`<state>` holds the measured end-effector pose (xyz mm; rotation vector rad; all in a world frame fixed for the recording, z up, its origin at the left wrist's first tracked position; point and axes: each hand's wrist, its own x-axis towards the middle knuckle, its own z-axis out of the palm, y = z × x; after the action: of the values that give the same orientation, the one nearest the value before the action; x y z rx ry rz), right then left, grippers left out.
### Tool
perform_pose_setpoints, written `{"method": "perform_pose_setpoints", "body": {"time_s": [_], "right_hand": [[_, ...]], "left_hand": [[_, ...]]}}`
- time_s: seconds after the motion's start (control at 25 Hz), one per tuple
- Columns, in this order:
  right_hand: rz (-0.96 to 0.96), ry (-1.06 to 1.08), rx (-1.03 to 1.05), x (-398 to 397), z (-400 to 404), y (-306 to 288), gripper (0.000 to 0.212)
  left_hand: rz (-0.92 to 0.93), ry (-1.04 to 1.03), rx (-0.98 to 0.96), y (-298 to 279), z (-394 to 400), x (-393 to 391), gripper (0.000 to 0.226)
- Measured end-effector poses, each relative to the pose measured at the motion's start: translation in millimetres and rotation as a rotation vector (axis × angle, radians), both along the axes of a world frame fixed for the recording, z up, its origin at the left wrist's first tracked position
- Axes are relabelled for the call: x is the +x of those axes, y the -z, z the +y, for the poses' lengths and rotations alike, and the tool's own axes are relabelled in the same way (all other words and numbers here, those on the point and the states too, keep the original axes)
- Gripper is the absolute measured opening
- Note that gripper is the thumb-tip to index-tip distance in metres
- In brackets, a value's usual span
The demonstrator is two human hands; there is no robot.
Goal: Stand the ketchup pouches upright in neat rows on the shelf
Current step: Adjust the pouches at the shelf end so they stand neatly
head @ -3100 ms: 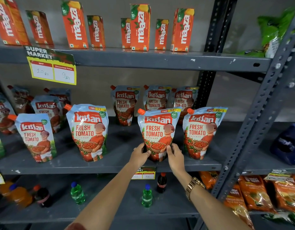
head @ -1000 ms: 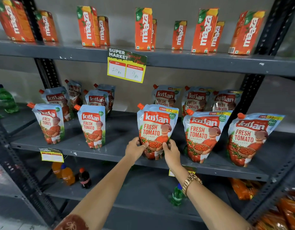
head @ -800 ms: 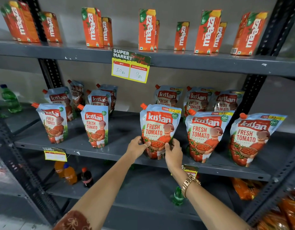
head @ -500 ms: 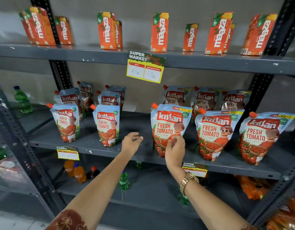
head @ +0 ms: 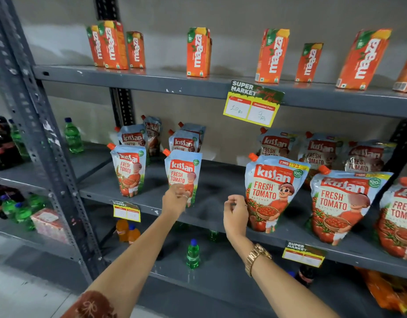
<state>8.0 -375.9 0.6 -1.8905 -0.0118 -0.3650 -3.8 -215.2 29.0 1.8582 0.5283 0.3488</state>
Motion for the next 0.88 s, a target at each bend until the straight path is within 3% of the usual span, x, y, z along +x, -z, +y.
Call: {"method": "perform_pose_setpoints", "body": {"time_s": [0.28,0.52,0.88], "right_hand": [[0.148,-0.237,0.005,34.5,34.2,-4.1,0.030],[0.338,-0.489,-0.097,55.8,67.5,10.9,0.051],[0.320,-0.520,-0.160,61.5,94.8,18.1,0.051]], "left_hand": [[0.028,-0.112,0.010,1.7,21.7,14.9,0.042],[0.121,-0.063,-0.047,16.0,37.8,24.8,0.066],[0.090,0.040,-0.063,25.4,66.2,39.7,0.046]]}}
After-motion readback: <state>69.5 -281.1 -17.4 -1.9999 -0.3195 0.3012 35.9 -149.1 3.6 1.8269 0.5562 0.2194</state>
